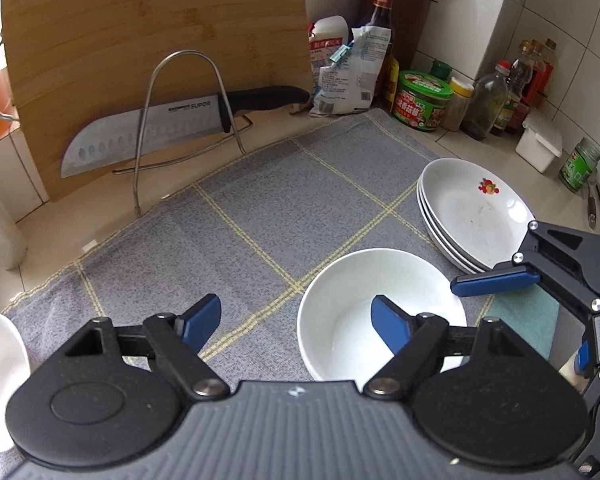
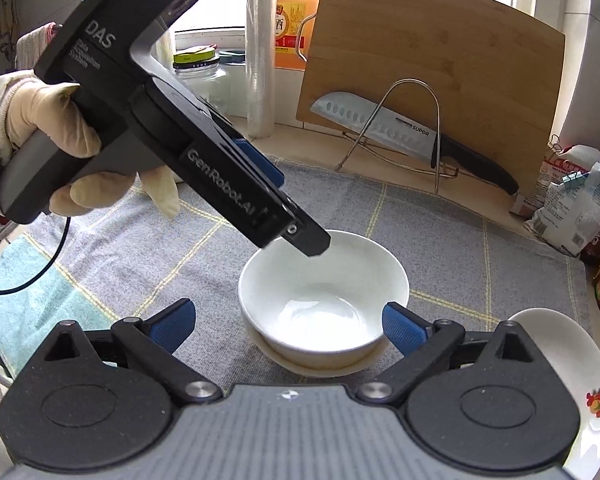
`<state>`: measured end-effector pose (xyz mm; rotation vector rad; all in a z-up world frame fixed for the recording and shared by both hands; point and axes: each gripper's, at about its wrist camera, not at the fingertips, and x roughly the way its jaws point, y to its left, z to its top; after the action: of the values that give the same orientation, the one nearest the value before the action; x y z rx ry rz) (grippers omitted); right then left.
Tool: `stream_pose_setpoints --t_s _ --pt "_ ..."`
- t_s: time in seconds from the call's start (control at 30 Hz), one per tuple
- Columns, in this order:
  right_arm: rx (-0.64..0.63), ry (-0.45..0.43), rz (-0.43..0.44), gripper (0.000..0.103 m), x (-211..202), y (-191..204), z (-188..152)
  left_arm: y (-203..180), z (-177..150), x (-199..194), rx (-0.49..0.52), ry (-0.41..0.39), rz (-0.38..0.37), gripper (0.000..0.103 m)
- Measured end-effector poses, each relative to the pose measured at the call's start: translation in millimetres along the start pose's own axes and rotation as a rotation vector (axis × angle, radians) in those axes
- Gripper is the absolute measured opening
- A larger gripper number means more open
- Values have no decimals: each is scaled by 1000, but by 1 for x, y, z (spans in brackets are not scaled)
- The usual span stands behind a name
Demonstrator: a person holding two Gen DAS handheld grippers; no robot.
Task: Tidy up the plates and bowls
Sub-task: 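Pull the open left gripper back from the nested bowls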
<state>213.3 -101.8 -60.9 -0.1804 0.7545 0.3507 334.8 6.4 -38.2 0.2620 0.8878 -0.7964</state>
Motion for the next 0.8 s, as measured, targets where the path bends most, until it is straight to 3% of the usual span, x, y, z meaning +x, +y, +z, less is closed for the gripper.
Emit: stream_pose_setpoints --t_s 0.4,0.8 --pt "35 -2 -14 102 -1 5 2 21 -32 -38 -90 -84 59 90" --pt "-29 -12 11 103 23 48 35 78 -84 -76 -225 -121 180 99"
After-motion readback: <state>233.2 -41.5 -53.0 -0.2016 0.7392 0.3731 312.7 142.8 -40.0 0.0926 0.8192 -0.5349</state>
